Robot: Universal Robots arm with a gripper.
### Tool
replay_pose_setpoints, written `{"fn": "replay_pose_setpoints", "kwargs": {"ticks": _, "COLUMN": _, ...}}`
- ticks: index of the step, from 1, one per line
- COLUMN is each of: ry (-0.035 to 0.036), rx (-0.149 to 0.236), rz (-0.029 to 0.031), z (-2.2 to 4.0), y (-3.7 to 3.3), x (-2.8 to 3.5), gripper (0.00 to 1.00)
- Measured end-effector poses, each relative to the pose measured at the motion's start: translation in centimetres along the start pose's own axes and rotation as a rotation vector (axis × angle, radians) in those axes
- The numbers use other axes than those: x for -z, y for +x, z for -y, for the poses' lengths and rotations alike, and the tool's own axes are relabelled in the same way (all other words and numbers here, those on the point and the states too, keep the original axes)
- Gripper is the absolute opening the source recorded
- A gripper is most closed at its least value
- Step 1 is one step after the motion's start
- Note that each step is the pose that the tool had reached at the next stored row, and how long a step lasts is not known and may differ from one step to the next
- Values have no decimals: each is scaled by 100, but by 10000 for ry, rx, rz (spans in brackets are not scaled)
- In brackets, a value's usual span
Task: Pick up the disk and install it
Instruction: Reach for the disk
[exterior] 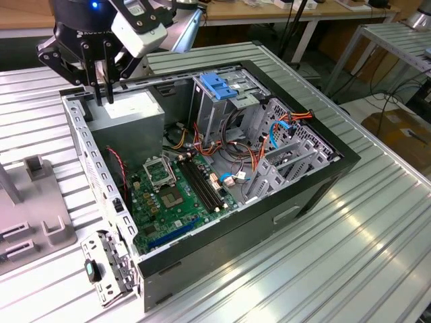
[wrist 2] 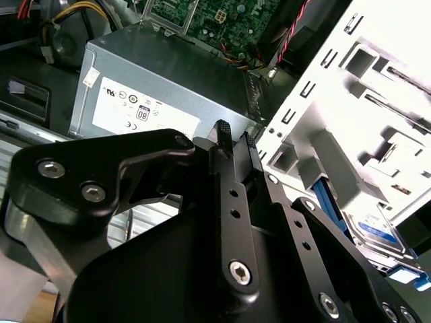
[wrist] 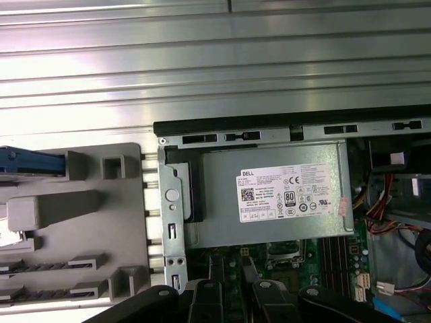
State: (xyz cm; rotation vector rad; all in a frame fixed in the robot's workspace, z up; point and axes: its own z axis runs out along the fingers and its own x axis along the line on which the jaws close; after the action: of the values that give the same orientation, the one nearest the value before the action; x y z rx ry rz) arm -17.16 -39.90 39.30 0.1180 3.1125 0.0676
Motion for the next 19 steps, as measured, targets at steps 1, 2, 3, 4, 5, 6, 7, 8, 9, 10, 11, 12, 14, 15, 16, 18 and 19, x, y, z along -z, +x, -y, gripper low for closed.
{"fn": "replay_pose_setpoints", "kwargs": {"ticks": 1, "ry": 0, "rx": 0, "rz": 0, "z": 1, "y": 10, "x": 0, "gripper": 24}}
{"fn": "replay_pose_setpoints", "kwargs": {"ticks": 2, "ry": 0, "rx": 0, "rz": 0, "z": 1, "y": 19, "x": 0, "gripper": 24}}
{"fn": "replay_pose_setpoints", "kwargs": {"ticks": 3, "ry": 0, "rx": 0, "rz": 0, "z": 2, "y": 35, "x": 0, "gripper": 24}}
{"fn": "replay_pose_setpoints", "kwargs": {"ticks": 4, "ry": 0, "rx": 0, "rz": 0, "z": 3, "y": 43, "x": 0, "gripper": 24}}
{"fn": "replay_pose_setpoints", "kwargs": {"ticks": 5, "ry": 0, "rx": 1, "rz": 0, "z": 4, "y": 52, "x": 0, "gripper": 24}}
{"fn": "replay_pose_setpoints", "kwargs": {"ticks": 6, "ry": 0, "rx": 0, "rz": 0, "z": 5, "y": 66, "x": 0, "gripper": 24}}
{"fn": "replay_pose_setpoints", "kwargs": {"ticks": 7, "ry": -1, "rx": 0, "rz": 0, "z": 6, "y": 74, "x": 0, "gripper": 24}}
{"fn": "replay_pose_setpoints", "kwargs": {"ticks": 8, "ry": -1, "rx": 0, "rz": 0, "z": 6, "y": 83, "x": 0, "gripper": 24}}
{"fn": "replay_pose_setpoints", "kwargs": {"ticks": 9, "ry": -1, "rx": 0, "rz": 1, "z": 7, "y": 91, "x": 0, "gripper": 24}}
{"fn": "replay_pose_setpoints", "kwargs": {"ticks": 10, "ry": -1, "rx": 0, "rz": 0, "z": 7, "y": 99, "x": 0, "gripper": 24}}
{"fn": "replay_pose_setpoints", "kwargs": {"ticks": 11, "ry": 0, "rx": -1, "rz": 0, "z": 8, "y": 107, "x": 1, "gripper": 24}}
{"fn": "replay_pose_setpoints", "kwargs": {"ticks": 12, "ry": 0, "rx": 0, "rz": 0, "z": 8, "y": 114, "x": 1, "gripper": 24}}
{"fn": "replay_pose_setpoints", "kwargs": {"ticks": 14, "ry": -1, "rx": 0, "rz": 0, "z": 9, "y": 127, "x": 1, "gripper": 24}}
{"fn": "replay_pose_setpoints", "kwargs": {"ticks": 15, "ry": 0, "rx": 1, "rz": 0, "z": 9, "y": 127, "x": 1, "gripper": 24}}
{"fn": "replay_pose_setpoints", "kwargs": {"ticks": 16, "ry": 0, "rx": 2, "rz": 0, "z": 9, "y": 127, "x": 1, "gripper": 24}}
{"fn": "replay_pose_setpoints", "kwargs": {"ticks": 18, "ry": 0, "rx": 0, "rz": 0, "z": 10, "y": 130, "x": 1, "gripper": 24}}
{"fn": "replay_pose_setpoints", "kwargs": {"ticks": 19, "ry": 0, "rx": 0, "rz": 0, "z": 10, "y": 130, "x": 1, "gripper": 24}}
